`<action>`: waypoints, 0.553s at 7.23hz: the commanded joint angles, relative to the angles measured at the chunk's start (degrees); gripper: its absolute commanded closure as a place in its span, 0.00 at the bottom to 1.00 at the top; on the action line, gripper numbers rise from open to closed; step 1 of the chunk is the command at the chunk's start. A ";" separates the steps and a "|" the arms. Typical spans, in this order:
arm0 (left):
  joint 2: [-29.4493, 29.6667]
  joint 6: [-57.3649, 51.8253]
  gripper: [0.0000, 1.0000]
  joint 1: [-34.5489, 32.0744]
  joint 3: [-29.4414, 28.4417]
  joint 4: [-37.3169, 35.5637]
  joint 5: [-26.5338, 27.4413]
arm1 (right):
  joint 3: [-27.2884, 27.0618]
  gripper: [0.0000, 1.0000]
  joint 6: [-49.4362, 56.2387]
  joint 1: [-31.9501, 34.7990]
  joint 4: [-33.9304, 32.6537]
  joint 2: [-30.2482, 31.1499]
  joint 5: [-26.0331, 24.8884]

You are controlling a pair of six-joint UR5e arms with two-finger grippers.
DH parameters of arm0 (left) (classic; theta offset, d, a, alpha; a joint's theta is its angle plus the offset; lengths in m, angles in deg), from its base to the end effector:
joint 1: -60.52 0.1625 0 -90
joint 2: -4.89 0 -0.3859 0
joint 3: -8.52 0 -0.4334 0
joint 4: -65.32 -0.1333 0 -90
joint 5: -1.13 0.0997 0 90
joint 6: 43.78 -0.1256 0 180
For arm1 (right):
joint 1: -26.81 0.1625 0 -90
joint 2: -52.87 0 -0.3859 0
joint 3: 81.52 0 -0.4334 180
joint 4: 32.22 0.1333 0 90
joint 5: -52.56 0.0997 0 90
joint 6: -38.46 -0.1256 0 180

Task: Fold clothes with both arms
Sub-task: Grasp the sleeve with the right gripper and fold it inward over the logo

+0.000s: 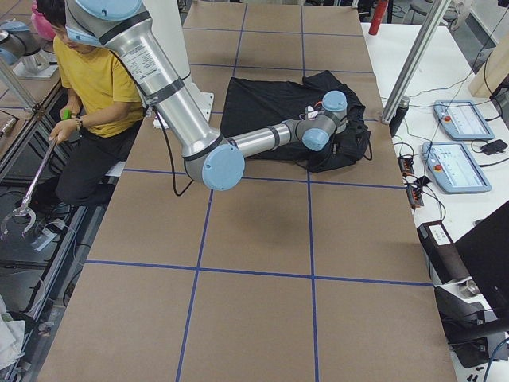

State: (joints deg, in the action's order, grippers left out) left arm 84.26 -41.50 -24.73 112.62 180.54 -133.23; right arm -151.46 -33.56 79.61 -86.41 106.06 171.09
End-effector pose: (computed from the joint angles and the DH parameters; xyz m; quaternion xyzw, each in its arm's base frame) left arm -0.0046 -0.4941 0.5465 0.2066 0.3791 0.1128 0.8949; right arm -0.4219 -0.6771 0.3345 0.0684 -0.4778 0.1559 0.8618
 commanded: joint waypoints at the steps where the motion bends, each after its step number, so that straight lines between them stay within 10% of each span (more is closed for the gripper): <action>1: 0.00 0.00 0.00 0.00 0.05 0.00 -0.02 | -0.38 1.00 -6.71 -4.18 -3.95 -5.34 -3.45; 4: 0.00 -0.09 0.00 0.00 0.31 0.00 -0.11 | 6.55 1.00 -9.02 -8.33 -10.76 -14.33 -10.67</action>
State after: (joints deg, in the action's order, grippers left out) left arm 84.26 -41.57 -24.73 112.83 180.54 -133.28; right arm -147.83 -41.59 72.51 -95.88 94.49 162.59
